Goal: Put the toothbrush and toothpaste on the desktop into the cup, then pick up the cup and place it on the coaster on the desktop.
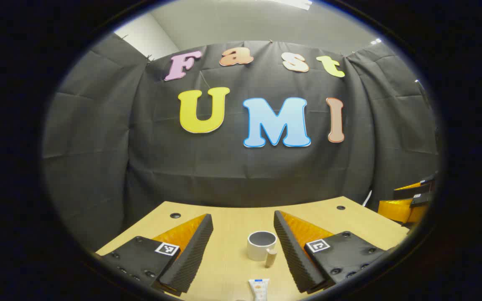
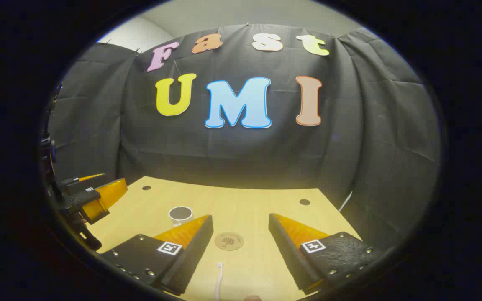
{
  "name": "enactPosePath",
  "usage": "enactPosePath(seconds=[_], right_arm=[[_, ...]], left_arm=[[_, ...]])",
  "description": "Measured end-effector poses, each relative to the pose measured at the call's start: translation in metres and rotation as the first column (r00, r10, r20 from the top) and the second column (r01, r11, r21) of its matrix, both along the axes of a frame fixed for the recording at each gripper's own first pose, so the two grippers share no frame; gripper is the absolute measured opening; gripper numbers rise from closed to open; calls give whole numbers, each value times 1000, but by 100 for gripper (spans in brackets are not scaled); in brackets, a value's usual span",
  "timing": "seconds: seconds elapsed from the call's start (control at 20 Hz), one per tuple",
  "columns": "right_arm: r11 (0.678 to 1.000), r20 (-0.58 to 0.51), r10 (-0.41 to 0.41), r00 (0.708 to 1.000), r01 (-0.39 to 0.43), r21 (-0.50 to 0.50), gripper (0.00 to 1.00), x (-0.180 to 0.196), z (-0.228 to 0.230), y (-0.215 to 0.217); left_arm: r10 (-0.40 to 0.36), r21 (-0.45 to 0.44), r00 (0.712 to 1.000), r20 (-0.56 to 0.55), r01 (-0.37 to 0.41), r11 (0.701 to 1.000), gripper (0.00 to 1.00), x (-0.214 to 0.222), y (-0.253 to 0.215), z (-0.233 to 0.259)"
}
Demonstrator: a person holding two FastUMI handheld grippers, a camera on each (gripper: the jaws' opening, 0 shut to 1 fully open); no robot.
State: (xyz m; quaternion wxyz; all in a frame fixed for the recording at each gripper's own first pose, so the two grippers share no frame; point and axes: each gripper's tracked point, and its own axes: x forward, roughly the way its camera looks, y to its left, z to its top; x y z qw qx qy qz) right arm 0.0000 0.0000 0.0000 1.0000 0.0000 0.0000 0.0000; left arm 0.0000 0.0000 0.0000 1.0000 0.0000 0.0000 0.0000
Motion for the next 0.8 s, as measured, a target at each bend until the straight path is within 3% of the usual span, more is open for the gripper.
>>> enactPosePath(seconds=[0.55,0.8], right_arm=[[1000,-36,24,999,-24,4,89,11,-11,8],[999,-130,45,991,-41,29,88,18,-35,17]], left_arm=[[-1,14,1000,-30,2,1000,94,1,4,-5],[-31,-14,996,-87,30,999,94,-3,-3,-18]])
